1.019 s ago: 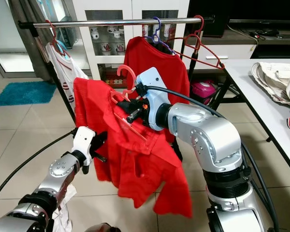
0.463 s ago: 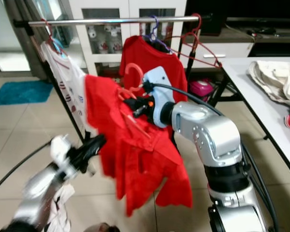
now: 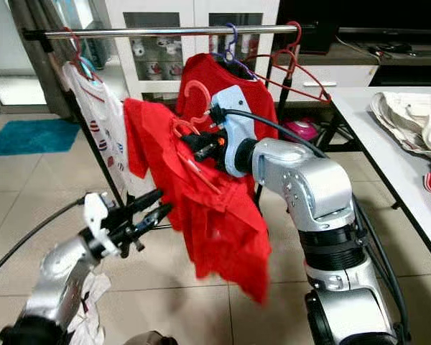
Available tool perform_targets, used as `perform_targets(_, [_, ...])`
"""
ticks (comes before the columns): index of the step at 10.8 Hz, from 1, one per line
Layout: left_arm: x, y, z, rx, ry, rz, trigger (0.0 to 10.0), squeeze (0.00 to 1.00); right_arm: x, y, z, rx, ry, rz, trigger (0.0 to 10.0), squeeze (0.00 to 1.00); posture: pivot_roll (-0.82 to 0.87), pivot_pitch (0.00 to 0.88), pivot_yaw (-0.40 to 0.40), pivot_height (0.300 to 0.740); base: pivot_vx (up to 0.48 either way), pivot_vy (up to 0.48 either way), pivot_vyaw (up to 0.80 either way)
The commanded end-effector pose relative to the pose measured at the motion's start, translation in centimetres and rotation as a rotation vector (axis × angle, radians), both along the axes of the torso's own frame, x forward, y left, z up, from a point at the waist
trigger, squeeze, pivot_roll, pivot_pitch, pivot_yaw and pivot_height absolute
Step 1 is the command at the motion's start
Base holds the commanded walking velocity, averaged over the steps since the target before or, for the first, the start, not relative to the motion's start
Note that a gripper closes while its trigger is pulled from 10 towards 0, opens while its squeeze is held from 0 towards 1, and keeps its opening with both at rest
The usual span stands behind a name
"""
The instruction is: Hang hanger
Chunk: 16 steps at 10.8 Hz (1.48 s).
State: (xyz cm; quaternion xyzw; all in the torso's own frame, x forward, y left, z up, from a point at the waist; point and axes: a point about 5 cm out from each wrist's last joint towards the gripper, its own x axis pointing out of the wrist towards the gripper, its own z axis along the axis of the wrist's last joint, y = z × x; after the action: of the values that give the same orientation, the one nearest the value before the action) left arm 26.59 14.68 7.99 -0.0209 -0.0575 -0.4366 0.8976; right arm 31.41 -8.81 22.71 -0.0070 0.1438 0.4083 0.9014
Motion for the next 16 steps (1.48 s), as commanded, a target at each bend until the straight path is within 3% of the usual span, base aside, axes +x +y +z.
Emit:
perform_targets(1, [0.6, -0.1, -0.1, 0.038, 0.004, -0.018, 10.0, 1.00, -0.4, 0.4, 1.3, 0.025, -0.040, 0.021, 0.0, 0.00, -0.13, 0.000, 0.039, 0.740, 0.000, 0.000, 0.00])
perform_targets(5, [1.9, -0.7, -0.1, 0.151, -0.039, -0.048, 10.0, 1.00, -0.9, 1.0, 1.6, 0.046, -0.042, 0.039, 0.0, 0.00, -0.13, 0.000, 0.052, 0.740, 0.000, 0.000, 0.00])
perform_targets(16, [2.1, -0.8, -0.2, 0.167, -0.046, -0.054, 10.0, 1.00, -1.0, 1.1, 1.7, 0.049, -0.041, 0.039, 0.0, 0.00, -0.13, 0.000, 0.054, 0.740, 0.000, 0.000, 0.00])
